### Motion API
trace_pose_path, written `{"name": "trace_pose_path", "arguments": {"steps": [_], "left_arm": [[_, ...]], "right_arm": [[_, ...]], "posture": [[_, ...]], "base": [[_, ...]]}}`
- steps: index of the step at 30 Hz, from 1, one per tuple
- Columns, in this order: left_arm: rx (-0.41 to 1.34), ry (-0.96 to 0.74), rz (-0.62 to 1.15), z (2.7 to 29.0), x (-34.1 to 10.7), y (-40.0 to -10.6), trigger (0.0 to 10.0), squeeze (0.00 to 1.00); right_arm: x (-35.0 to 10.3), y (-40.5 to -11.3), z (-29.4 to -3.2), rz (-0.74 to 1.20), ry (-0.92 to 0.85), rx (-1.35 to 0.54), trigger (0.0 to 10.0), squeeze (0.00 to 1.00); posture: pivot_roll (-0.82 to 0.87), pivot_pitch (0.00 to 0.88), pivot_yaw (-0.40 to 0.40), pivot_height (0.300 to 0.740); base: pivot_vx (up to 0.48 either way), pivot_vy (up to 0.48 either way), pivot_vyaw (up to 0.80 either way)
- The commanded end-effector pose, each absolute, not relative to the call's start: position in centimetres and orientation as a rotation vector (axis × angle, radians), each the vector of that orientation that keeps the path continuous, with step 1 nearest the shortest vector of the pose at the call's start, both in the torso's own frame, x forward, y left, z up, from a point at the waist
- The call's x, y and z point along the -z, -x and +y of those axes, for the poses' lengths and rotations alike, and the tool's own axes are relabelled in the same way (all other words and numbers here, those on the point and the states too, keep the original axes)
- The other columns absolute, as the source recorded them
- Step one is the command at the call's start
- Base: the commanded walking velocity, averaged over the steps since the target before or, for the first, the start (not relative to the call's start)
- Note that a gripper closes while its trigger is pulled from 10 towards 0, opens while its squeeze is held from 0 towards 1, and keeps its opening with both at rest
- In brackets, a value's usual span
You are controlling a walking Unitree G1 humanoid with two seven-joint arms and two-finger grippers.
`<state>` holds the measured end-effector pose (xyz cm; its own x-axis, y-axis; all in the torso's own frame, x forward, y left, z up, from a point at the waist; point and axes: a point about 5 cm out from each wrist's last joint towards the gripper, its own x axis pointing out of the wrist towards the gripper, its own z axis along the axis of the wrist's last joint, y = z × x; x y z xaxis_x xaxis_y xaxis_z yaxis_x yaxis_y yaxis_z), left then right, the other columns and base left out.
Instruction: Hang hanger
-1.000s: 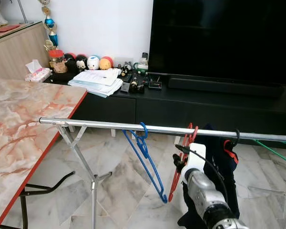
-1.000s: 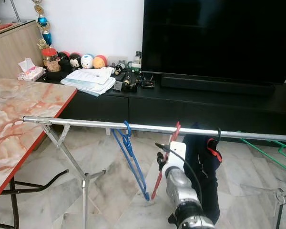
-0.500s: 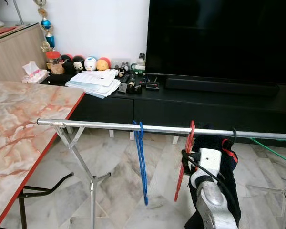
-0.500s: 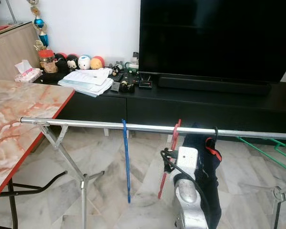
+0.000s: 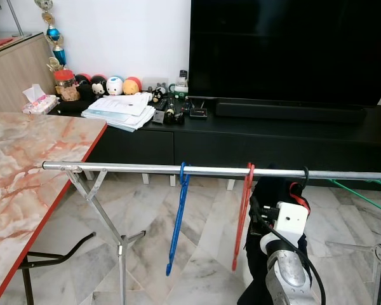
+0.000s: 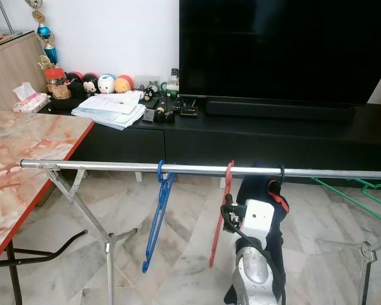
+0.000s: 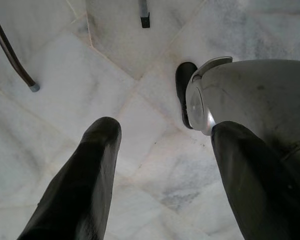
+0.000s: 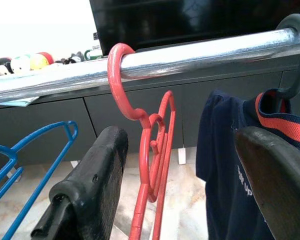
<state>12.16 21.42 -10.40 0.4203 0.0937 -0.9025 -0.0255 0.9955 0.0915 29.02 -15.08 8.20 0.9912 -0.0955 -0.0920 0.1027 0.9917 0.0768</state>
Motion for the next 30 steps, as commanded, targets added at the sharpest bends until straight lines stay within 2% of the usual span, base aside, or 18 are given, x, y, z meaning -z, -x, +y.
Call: {"name": "trace_pose_path", "arguments": {"steps": [1,9,22,30], "left_arm": [[-0.07,-0.091,1.151,22.1,10.4,-11.8,10.0,0.0],[-0.062,-0.119,1.162,23.4,10.2,-11.5,10.0,0.0],[-0.078,-0.125,1.163,24.9,9.8,-11.6,10.0,0.0],[-0.059,-0.124,1.161,24.4,9.9,-11.7,10.0,0.0]], "right_arm": [[-8.8,-28.9,-15.0,0.067,-0.089,0.104,10.0,0.0],[-8.4,-28.2,-14.9,0.085,-0.1,0.139,10.0,0.0],[-8.5,-28.1,-15.3,0.098,-0.091,0.147,10.0,0.0],[-8.6,-28.2,-17.2,0.106,-0.061,0.202,10.0,0.0]], "posture": [[0.03,0.0,0.026,0.74],[0.01,0.0,0.055,0.74],[0.02,0.0,0.043,0.74],[0.01,0.0,0.046,0.74]], "base": [[0.0,0.0,0.0],[-0.218,0.0,0.0],[-0.213,0.0,0.0],[-0.092,0.0,0.0]]}}
